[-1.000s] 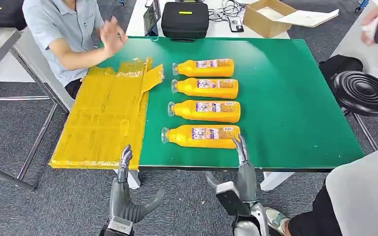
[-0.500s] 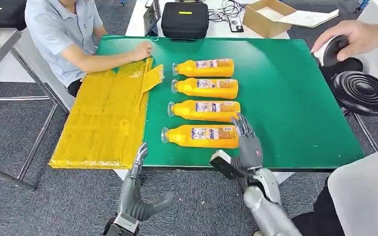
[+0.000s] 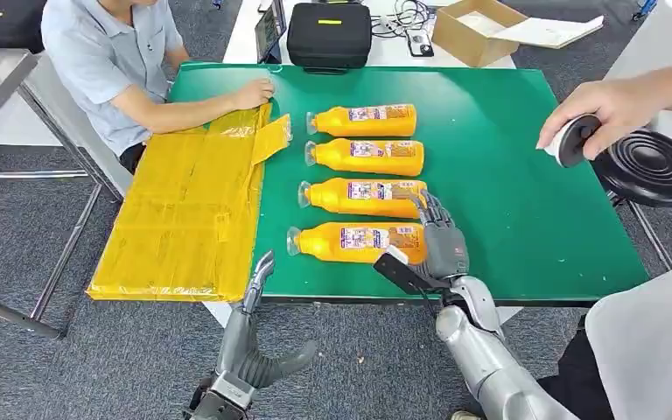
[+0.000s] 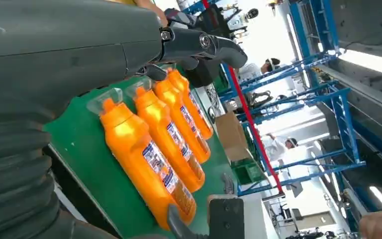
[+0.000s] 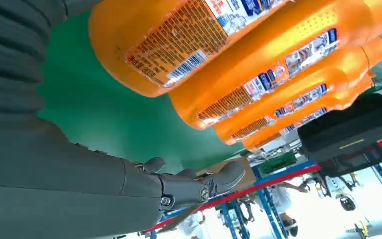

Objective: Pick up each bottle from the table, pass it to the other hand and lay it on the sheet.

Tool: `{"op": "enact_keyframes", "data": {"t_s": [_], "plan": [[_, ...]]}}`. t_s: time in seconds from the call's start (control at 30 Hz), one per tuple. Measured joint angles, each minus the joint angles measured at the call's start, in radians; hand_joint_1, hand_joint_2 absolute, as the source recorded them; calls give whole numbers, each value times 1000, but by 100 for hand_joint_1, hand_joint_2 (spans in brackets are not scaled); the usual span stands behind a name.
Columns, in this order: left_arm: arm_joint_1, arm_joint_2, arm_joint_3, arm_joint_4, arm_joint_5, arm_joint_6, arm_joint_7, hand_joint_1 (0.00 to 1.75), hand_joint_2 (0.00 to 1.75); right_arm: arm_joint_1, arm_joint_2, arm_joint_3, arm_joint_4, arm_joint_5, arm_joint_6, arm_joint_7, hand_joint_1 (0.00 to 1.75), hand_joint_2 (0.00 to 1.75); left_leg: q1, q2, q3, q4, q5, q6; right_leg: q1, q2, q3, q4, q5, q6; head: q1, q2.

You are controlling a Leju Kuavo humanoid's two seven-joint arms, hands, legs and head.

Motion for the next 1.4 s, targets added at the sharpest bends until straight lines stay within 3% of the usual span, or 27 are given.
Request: {"op": "enact_keyframes", "data": {"t_s": [0.27,0.6,0.83,1.13,1.23,1.27,1.3,1.33,1.4], "plan": [[-3,0,0,2,-5,-15,0,0,175,-14,6,0,32,23,10,26,0,175,0,0,0,0,0,0,0,0,0,0,0,0,0,0],[-50,-23,0,49,-14,-76,-1,0,175,-83,60,5,147,48,124,62,0,175,0,0,0,0,0,0,0,0,0,0,0,0,0,0],[-68,-36,-1,68,-14,-109,-9,0,175,-133,63,42,213,127,191,166,0,175,0,0,0,0,0,0,0,0,0,0,0,0,0,0],[-103,-47,-9,105,6,-147,-17,0,175,-174,67,50,262,113,262,203,0,175,0,0,1,0,0,0,0,0,0,0,0,0,0,0],[-105,-50,-10,109,15,-151,-16,0,175,-182,69,60,276,177,264,289,7,175,0,0,1,0,0,0,0,0,0,0,0,0,0,0],[-105,-50,-10,109,16,-150,-15,0,175,-188,69,69,282,202,276,333,52,175,0,0,1,0,0,0,0,0,0,0,0,0,0,0],[-105,-50,-10,109,16,-150,-14,0,175,-195,69,77,287,217,294,368,138,175,0,0,1,0,0,0,0,0,0,0,0,0,0,0],[-105,-50,-10,109,17,-150,-12,0,175,-206,69,83,291,228,322,394,173,175,0,0,1,0,0,0,0,0,0,0,0,0,0,0],[-106,-50,-10,109,17,-149,-10,0,175,-219,68,95,300,240,360,420,175,175,0,0,1,0,0,0,0,0,1,0,0,0,0,0]]}}
